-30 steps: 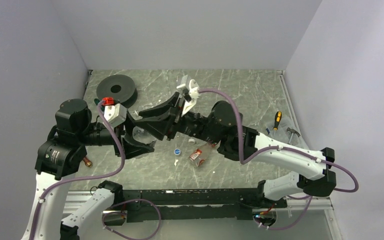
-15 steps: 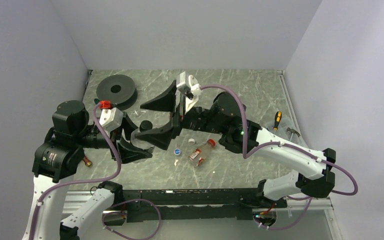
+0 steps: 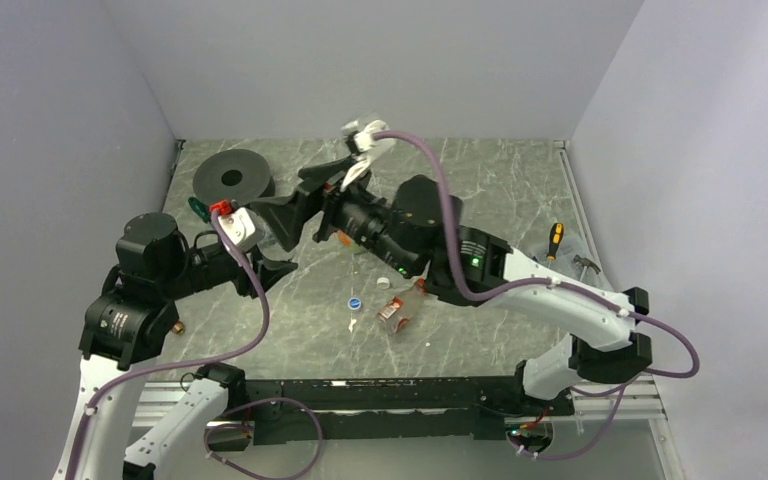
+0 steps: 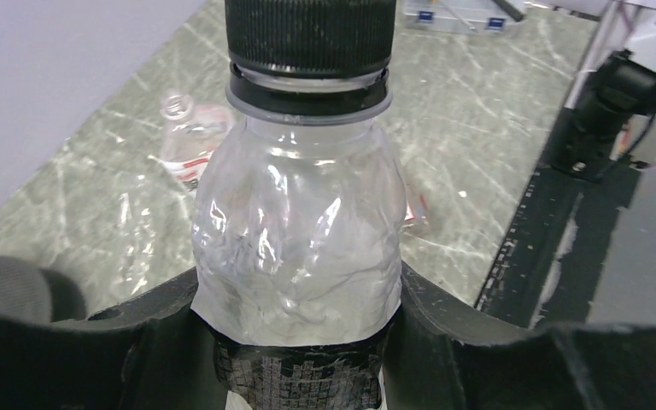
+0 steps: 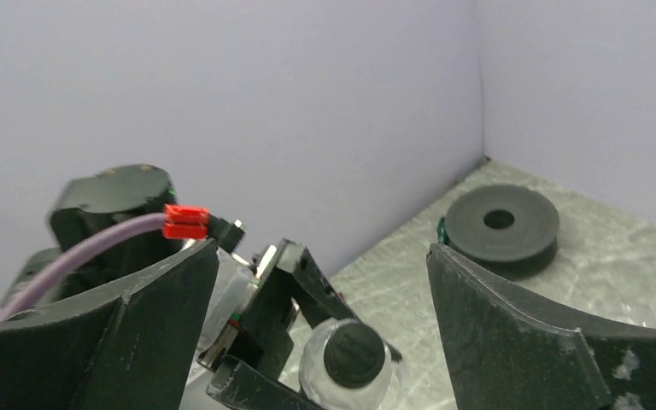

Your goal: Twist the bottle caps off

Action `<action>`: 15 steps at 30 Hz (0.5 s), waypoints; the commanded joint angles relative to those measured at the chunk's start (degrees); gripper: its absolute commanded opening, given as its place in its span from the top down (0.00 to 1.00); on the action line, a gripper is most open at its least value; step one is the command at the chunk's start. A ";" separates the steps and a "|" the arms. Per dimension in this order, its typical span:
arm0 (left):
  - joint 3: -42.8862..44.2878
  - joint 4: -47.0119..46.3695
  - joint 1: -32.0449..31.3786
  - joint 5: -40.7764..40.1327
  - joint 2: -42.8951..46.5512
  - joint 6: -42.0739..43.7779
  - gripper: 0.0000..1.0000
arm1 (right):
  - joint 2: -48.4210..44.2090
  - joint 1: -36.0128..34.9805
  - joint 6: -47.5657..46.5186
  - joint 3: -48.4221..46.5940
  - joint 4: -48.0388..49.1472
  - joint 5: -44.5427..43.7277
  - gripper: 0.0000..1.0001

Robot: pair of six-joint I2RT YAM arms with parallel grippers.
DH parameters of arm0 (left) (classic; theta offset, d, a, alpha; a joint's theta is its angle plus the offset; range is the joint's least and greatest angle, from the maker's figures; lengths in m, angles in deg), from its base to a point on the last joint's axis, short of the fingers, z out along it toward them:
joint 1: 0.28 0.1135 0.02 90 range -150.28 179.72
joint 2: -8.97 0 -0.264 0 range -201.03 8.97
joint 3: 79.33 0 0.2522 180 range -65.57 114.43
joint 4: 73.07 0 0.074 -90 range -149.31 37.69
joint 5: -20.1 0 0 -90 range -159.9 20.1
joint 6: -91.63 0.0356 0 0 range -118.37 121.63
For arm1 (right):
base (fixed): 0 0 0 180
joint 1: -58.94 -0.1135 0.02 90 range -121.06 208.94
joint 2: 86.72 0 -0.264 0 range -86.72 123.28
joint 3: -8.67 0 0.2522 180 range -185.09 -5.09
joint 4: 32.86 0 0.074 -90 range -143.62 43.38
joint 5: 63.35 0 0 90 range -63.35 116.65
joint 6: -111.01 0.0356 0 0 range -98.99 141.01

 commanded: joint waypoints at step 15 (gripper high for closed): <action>-0.90 -5.54 0.08 -7.00 1.91 -0.63 0.70 | 3.54 0.29 5.72 -0.90 -5.69 -5.37 0.48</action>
